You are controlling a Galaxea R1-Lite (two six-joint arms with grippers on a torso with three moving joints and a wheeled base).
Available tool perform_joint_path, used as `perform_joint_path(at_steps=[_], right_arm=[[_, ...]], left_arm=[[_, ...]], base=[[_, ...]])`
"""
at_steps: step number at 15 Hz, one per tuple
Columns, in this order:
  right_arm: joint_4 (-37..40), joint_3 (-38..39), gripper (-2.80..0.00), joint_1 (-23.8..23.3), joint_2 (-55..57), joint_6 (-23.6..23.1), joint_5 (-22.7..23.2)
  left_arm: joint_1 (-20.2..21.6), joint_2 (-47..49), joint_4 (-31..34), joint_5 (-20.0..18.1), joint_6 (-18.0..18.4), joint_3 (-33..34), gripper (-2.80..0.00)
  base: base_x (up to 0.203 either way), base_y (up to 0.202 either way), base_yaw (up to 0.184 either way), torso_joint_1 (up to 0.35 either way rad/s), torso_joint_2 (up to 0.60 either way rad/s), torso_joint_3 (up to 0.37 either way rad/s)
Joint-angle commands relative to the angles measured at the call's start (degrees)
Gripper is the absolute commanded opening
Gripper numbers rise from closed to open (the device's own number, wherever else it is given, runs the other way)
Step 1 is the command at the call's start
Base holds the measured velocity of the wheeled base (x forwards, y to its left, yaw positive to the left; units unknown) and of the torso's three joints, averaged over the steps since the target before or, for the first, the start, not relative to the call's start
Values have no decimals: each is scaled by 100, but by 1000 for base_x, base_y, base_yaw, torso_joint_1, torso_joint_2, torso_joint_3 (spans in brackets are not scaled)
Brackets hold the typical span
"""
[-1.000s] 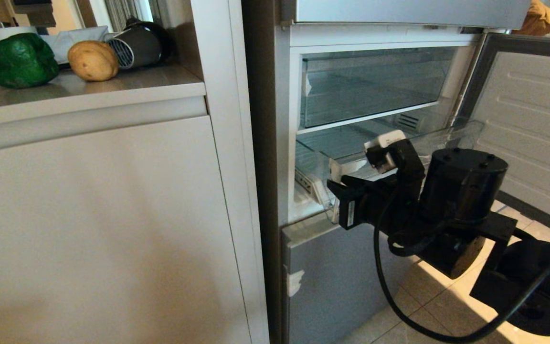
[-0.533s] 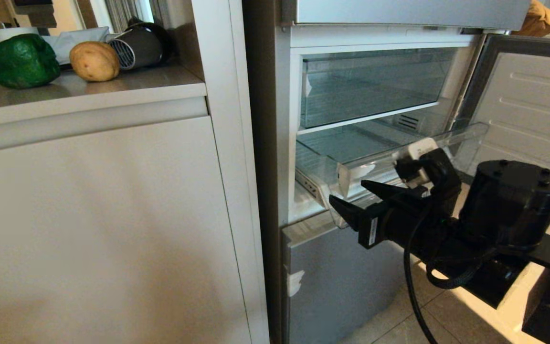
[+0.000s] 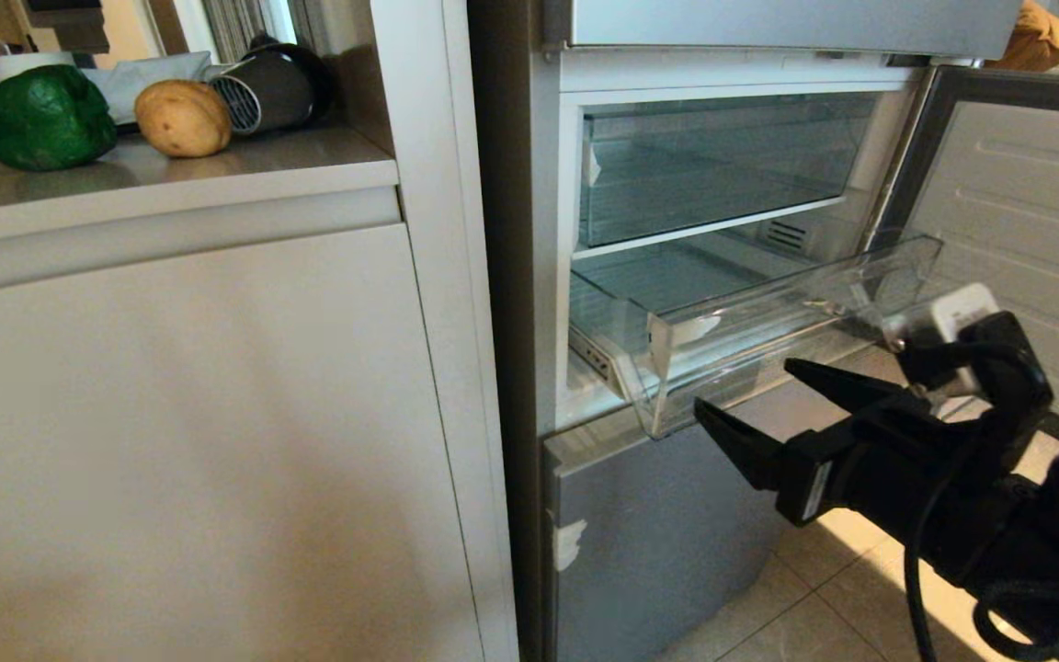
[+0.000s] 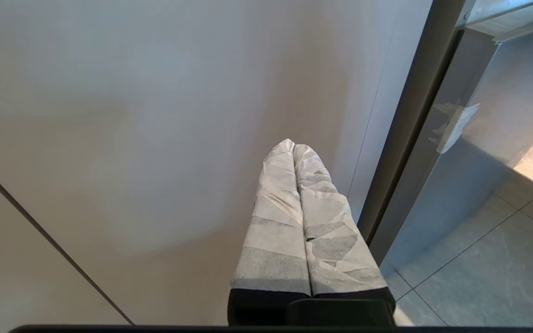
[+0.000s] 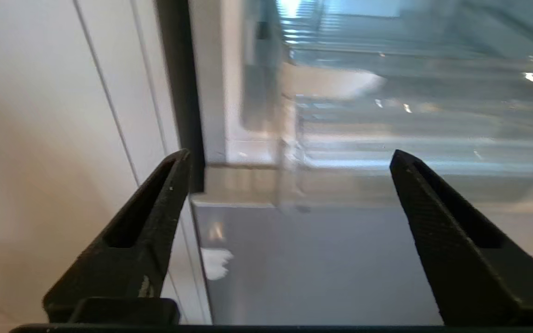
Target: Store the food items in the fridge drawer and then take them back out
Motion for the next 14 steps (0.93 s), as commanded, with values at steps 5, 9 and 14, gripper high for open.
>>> perform_joint_path(at_steps=[5, 9, 14], right_arm=[[1383, 505, 0, -140, -1978, 70, -63], [2735, 522, 0, -710, -3199, 298, -52], [3080, 1112, 0, -1523, -3977, 654, -58]], left_arm=[[1, -1, 2, 1, 0, 0, -280], [1, -1, 2, 1, 0, 0, -280], [1, -1, 2, 1, 0, 0, -280]], base=[[0, 0, 0, 0, 0, 0], [0, 0, 0, 0, 0, 0], [0, 0, 0, 0, 0, 0]])
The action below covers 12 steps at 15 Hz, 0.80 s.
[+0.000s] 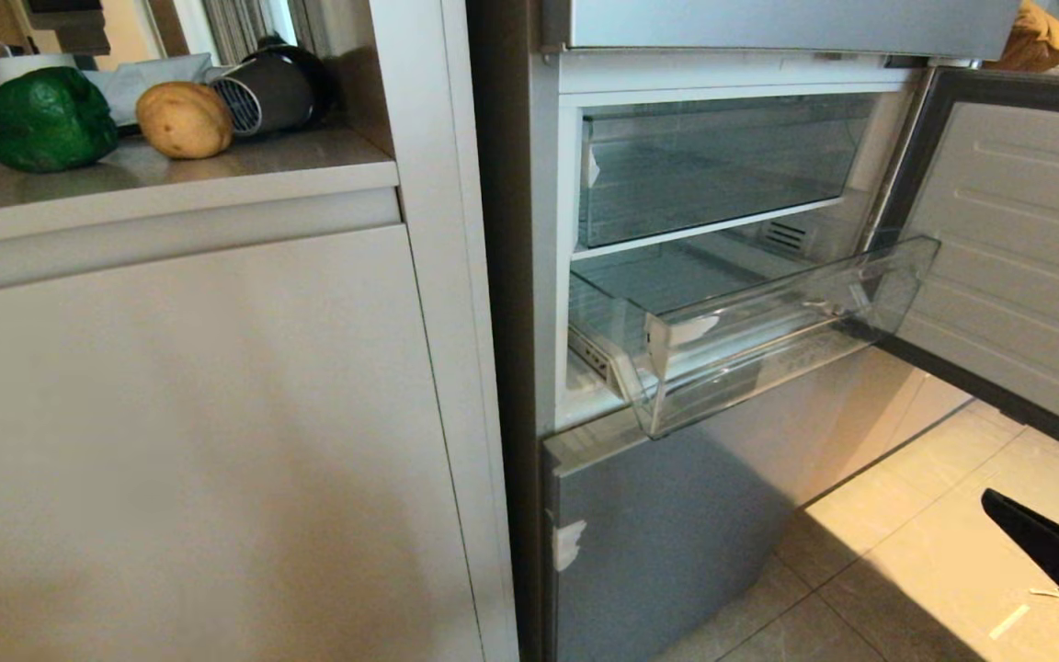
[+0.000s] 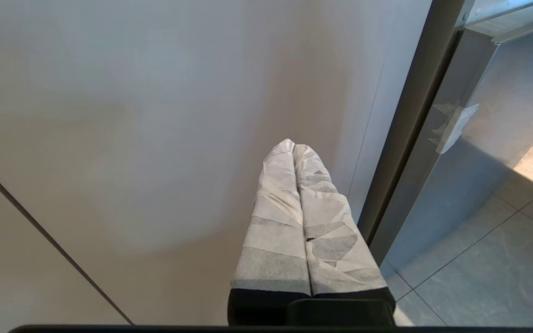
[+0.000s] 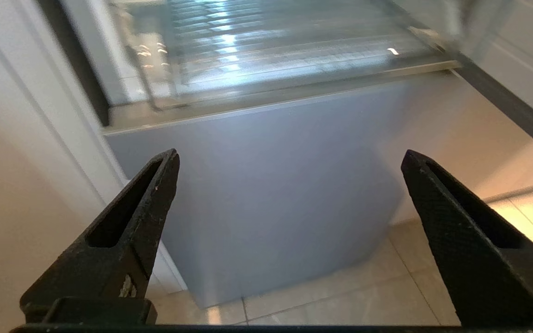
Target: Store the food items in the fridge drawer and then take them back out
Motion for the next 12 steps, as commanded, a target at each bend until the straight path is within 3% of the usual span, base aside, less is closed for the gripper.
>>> perform_joint_path(at_steps=[1, 5, 12], right_arm=[[12, 269, 0, -359, -453, 3, 12], [145, 352, 0, -459, -665, 118, 39], [812, 413, 0, -502, -663, 431, 68]], left_arm=[[1, -1, 2, 1, 0, 0, -280], [1, -1, 2, 1, 0, 0, -280], [1, -1, 2, 1, 0, 0, -280]], base=[[0, 0, 0, 0, 0, 0], [0, 0, 0, 103, -320, -223], [0, 0, 0, 193, -535, -343]])
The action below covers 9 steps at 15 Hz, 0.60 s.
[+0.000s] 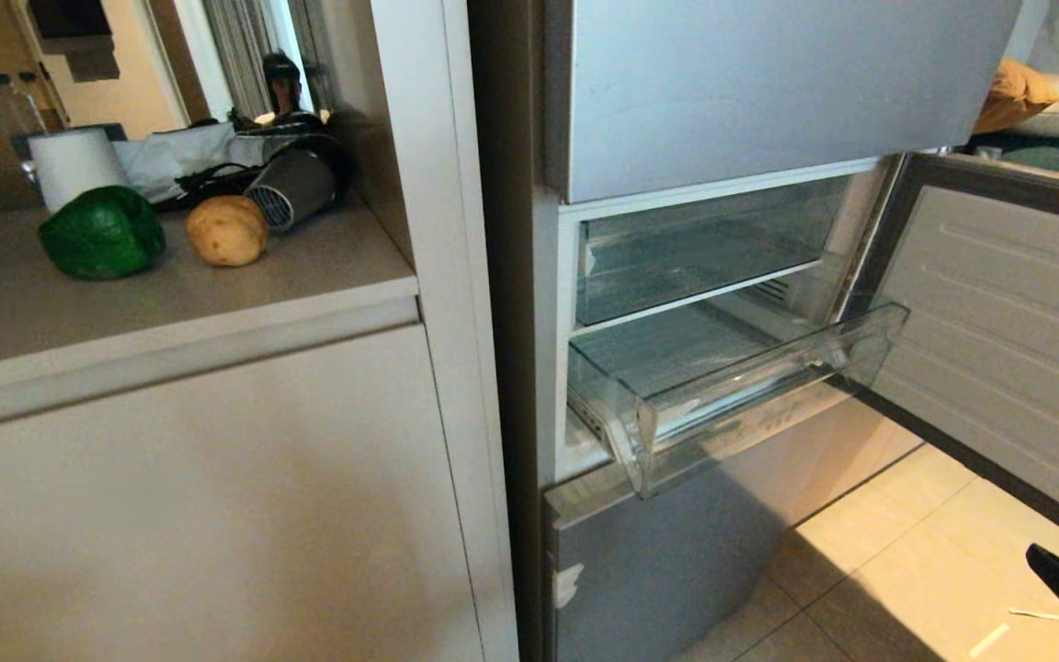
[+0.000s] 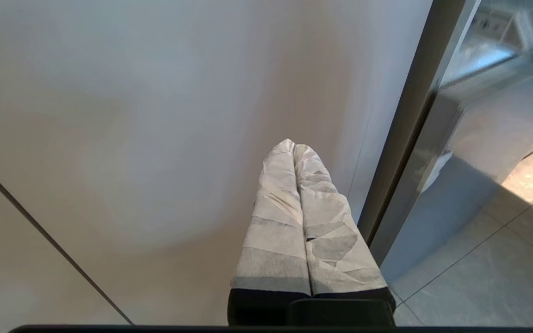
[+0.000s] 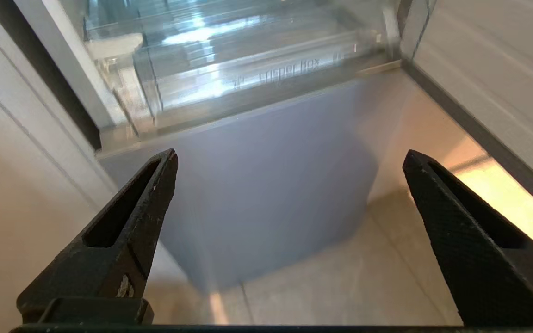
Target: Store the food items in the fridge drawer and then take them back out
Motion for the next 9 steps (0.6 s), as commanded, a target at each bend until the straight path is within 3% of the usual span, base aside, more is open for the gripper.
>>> perform_joint_path(at_steps=[1, 4, 9], right_arm=[[204, 8, 0, -20, 50, 103, 13], [281, 21, 0, -75, 190, 356, 99], [290, 141, 0, -196, 248, 400, 406]], left_arm=[[1, 0, 2, 1, 0, 0, -280], [1, 0, 2, 1, 0, 0, -280], [1, 0, 2, 1, 0, 0, -280]], base=[[0, 0, 0, 233, -593, -360], [0, 0, 0, 234, -580, -348], [0, 0, 0, 164, -394, -228]])
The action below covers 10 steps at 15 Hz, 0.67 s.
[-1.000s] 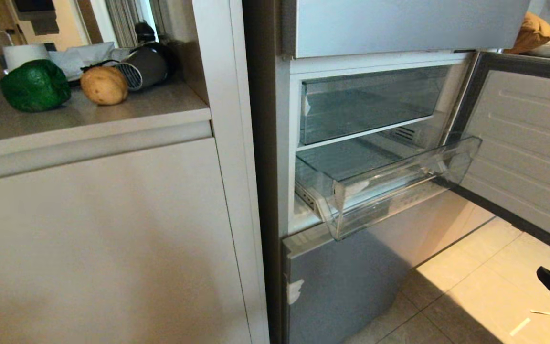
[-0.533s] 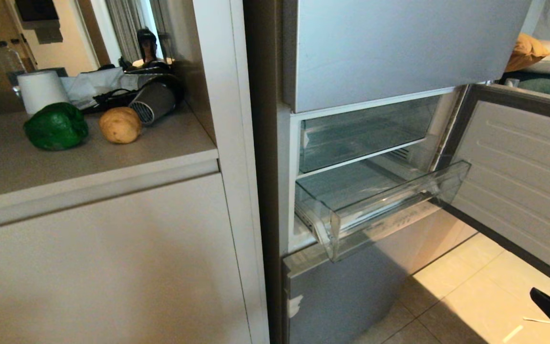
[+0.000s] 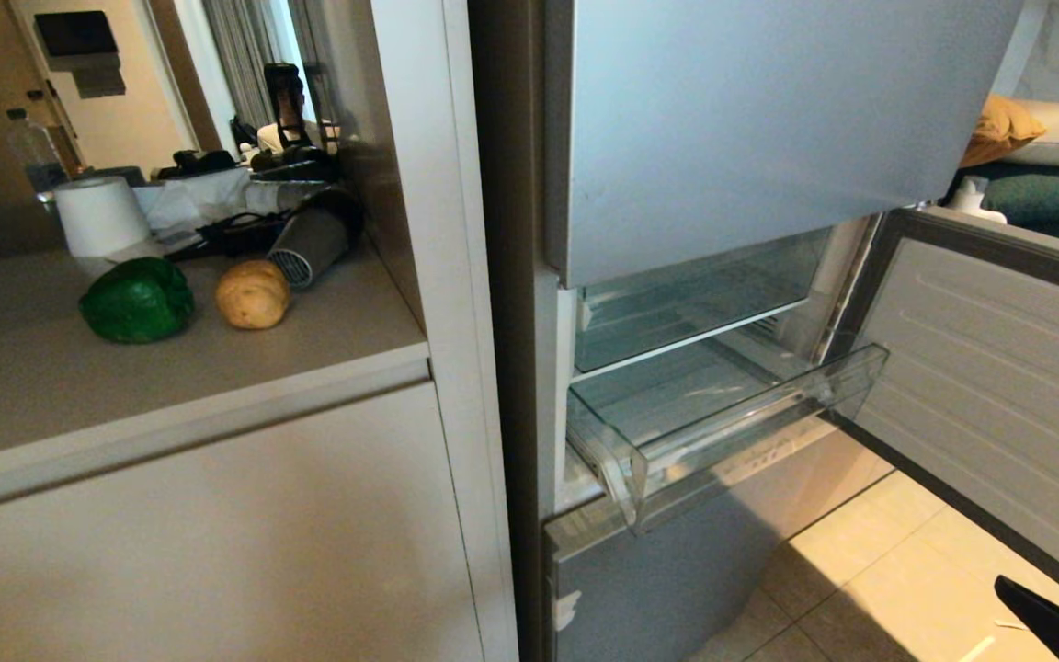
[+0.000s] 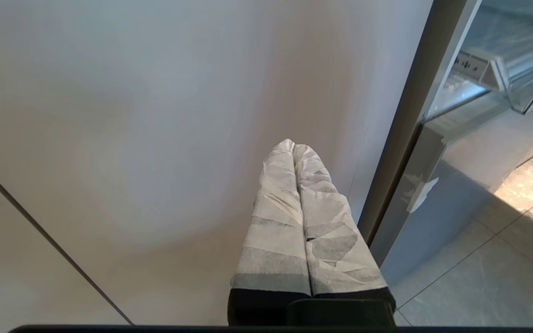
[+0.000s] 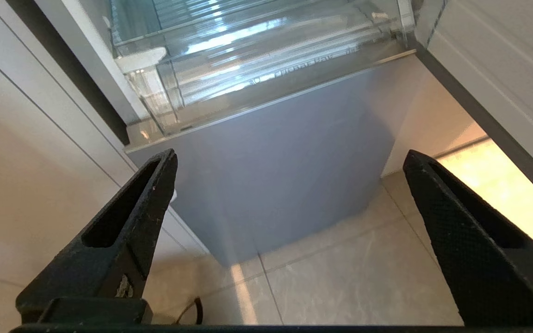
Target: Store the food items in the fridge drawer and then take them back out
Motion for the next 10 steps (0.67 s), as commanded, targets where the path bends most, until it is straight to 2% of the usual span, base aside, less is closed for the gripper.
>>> perform_joint_path(at_steps=[1, 5, 7, 9, 10], right_arm=[[-7, 84, 0, -21, 58, 6, 3], [2, 119, 0, -69, 107, 22, -6], [-5, 92, 0, -115, 273, 196, -35], [-22, -18, 0, -367, 713, 509, -176], [-23, -134, 0, -652, 1032, 700, -369]], left_arm=[[1, 0, 2, 1, 0, 0, -280], [1, 0, 2, 1, 0, 0, -280], [1, 0, 2, 1, 0, 0, -280], [1, 0, 2, 1, 0, 0, -280], [1, 0, 2, 1, 0, 0, -280]], base=[[0, 0, 0, 156, -361, -205], [0, 0, 0, 148, -336, -199], [0, 0, 0, 149, -328, -184], [0, 0, 0, 33, -76, -33], [0, 0, 0, 0, 0, 0]])
